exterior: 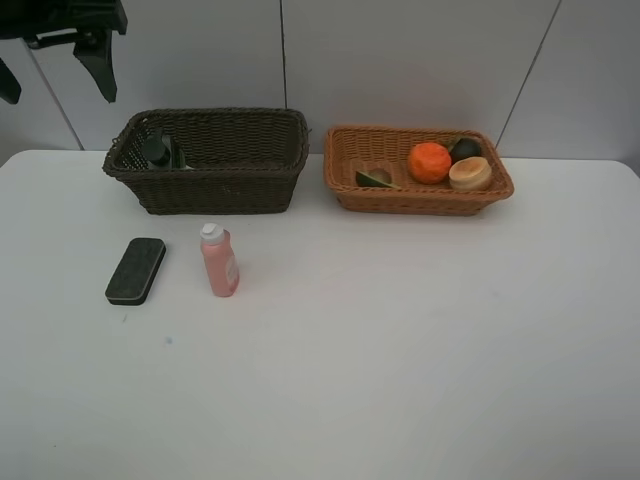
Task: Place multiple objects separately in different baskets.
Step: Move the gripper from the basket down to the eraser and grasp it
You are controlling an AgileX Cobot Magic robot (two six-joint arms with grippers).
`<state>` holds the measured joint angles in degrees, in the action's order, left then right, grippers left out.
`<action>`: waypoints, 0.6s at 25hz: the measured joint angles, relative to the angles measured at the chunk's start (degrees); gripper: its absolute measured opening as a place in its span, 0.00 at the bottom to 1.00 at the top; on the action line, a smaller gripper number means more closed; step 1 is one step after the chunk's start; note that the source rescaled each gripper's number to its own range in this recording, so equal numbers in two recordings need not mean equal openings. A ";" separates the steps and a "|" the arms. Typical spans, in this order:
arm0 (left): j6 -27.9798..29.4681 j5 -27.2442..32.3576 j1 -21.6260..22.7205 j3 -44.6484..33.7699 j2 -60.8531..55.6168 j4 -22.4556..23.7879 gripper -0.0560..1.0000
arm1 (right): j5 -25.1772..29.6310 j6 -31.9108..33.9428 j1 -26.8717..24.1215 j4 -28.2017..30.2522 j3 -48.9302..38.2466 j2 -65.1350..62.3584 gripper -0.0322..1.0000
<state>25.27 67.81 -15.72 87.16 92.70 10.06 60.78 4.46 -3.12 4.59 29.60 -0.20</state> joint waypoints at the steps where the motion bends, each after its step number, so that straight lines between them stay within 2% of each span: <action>1: 0.46 0.67 -0.47 -1.28 -0.75 -0.06 1.00 | 0.00 0.00 0.00 0.00 0.00 0.00 1.00; 7: 3.36 -0.14 -1.46 -14.64 -5.31 -2.37 1.00 | 0.00 0.00 0.00 0.00 0.00 0.00 1.00; 11: 3.55 -6.60 -1.46 -23.76 -7.40 -2.55 1.00 | 0.00 0.00 0.00 0.00 0.00 0.00 1.00; 15: 2.99 -11.81 -1.46 -29.18 -7.53 -2.55 1.00 | 0.00 0.00 0.00 0.00 0.00 0.00 1.00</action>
<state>28.26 56.00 -17.18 57.99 85.17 7.51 60.78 4.46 -3.12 4.59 29.60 -0.20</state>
